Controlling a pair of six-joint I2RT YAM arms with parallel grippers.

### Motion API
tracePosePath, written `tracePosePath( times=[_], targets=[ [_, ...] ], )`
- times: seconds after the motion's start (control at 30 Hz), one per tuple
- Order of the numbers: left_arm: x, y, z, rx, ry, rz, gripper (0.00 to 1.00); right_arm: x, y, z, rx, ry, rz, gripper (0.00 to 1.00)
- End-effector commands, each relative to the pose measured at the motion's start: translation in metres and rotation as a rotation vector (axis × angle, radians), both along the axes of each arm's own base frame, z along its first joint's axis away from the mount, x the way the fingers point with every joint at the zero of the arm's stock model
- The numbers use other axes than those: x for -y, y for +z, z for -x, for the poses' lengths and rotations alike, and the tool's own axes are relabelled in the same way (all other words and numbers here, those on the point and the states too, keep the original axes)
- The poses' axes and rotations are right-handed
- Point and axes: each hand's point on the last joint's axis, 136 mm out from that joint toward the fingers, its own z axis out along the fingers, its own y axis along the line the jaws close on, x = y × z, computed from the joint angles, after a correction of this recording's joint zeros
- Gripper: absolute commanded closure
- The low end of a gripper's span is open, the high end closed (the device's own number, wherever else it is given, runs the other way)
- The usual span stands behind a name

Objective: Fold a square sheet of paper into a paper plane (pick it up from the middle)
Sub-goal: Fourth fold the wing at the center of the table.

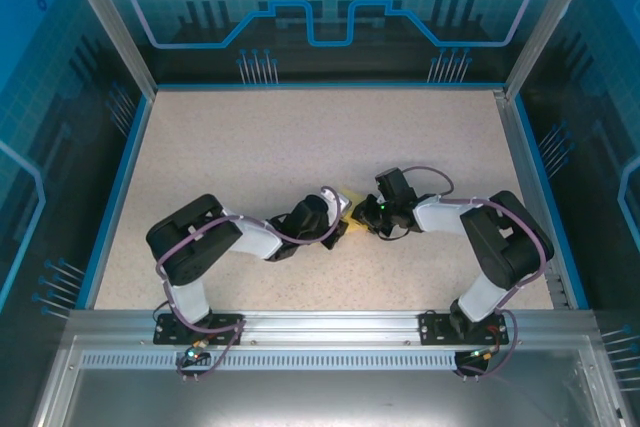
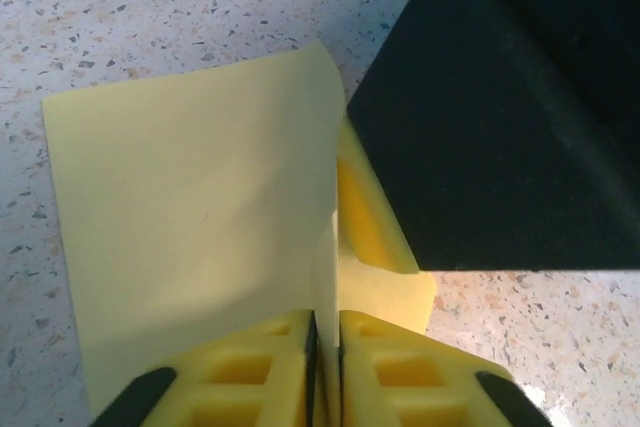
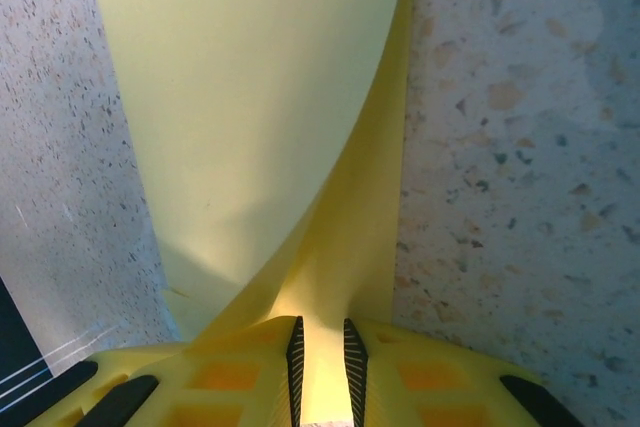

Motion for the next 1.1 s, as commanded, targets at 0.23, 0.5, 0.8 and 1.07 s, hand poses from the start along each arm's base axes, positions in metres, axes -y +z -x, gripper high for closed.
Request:
tracePosePath(
  times=[0.23,0.5,0.8,1.07],
  targets=[
    [-0.01,0.018,-0.005,-0.128,0.119,0.156,0.94,0.019,-0.026,0.017,-0.079,-0.03,0.118,0.79],
    [-0.023,0.024,-0.014,-0.254,0.187,0.344,0.94,0.02,-0.026,0.016,-0.088,-0.034,0.132,0.79],
    [-0.034,0.016,-0.016,-0.319,0.269,0.408,0.93,0.022,-0.025,0.016,-0.093,-0.036,0.151,0.8],
    [-0.032,0.017,-0.009,-0.355,0.259,0.43,0.86,0.023,-0.025,0.016,-0.093,-0.037,0.156,0.8]
  ],
)
